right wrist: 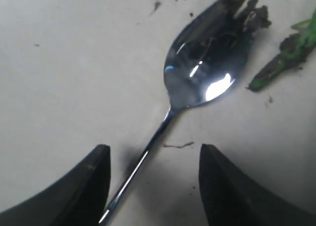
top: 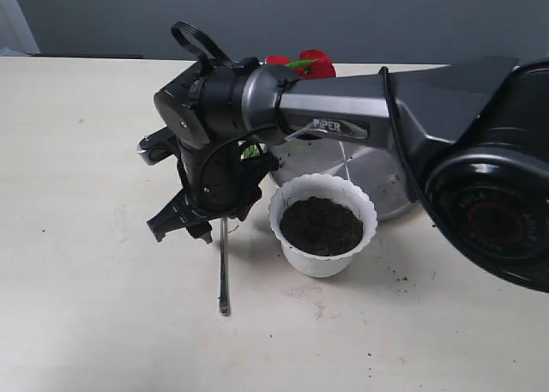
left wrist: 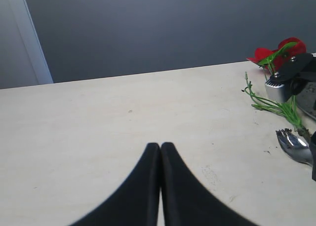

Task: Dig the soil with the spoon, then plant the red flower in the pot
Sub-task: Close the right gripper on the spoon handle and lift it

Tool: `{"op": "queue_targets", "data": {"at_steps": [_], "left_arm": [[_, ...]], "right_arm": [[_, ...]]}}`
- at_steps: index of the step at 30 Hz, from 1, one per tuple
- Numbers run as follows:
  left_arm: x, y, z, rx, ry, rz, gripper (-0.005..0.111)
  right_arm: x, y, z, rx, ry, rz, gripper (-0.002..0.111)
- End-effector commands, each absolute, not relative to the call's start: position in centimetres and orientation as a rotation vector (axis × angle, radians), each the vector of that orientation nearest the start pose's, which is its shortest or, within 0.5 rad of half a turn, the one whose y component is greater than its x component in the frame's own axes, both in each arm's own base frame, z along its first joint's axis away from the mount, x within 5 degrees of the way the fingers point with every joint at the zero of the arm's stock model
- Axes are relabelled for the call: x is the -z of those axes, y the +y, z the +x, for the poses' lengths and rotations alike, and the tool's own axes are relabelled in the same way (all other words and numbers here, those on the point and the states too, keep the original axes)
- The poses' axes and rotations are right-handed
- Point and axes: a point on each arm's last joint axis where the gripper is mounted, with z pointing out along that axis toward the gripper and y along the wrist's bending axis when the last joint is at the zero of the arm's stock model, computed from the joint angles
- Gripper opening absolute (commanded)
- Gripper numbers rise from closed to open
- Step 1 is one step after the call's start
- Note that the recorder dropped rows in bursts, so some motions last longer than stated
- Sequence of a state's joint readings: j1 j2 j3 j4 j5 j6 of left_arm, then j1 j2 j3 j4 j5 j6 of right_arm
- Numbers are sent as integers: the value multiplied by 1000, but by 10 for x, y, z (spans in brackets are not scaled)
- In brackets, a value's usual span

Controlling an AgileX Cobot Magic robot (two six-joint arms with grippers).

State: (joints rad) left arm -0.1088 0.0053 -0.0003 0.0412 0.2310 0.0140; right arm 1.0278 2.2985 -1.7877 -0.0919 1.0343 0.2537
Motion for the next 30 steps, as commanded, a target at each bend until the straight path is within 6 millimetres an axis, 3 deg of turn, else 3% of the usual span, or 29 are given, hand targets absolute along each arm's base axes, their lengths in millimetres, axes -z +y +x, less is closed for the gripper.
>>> {"op": "queue_targets", "data": {"at_steps": [1,5,7,12,18,23,30], "left_arm": [[-192,-5,55,37,1710,132,0],[-192,-5,55,37,1710,132,0],[-192,-5,55,37,1710,132,0],[-192,-5,55,37,1710,132,0],[-192,-5,55,37,1710,132,0],[-192,-5,55,37,1710,132,0],[-192,-5,55,37,1710,132,0]], "right_arm": [[-122,394,248,20,2784,-1186,53],[-109,395,245,15,2827,-1186,52],[-108,396,244,5,2837,-1181,45],[-109,396,243,4,2834,-1183,2],[-111,396,243,-2,2831,-1188,0],[-135,399,243,-73,2766,-1181,0],[-213,396,240,-244,2574,-1183,0]]}}
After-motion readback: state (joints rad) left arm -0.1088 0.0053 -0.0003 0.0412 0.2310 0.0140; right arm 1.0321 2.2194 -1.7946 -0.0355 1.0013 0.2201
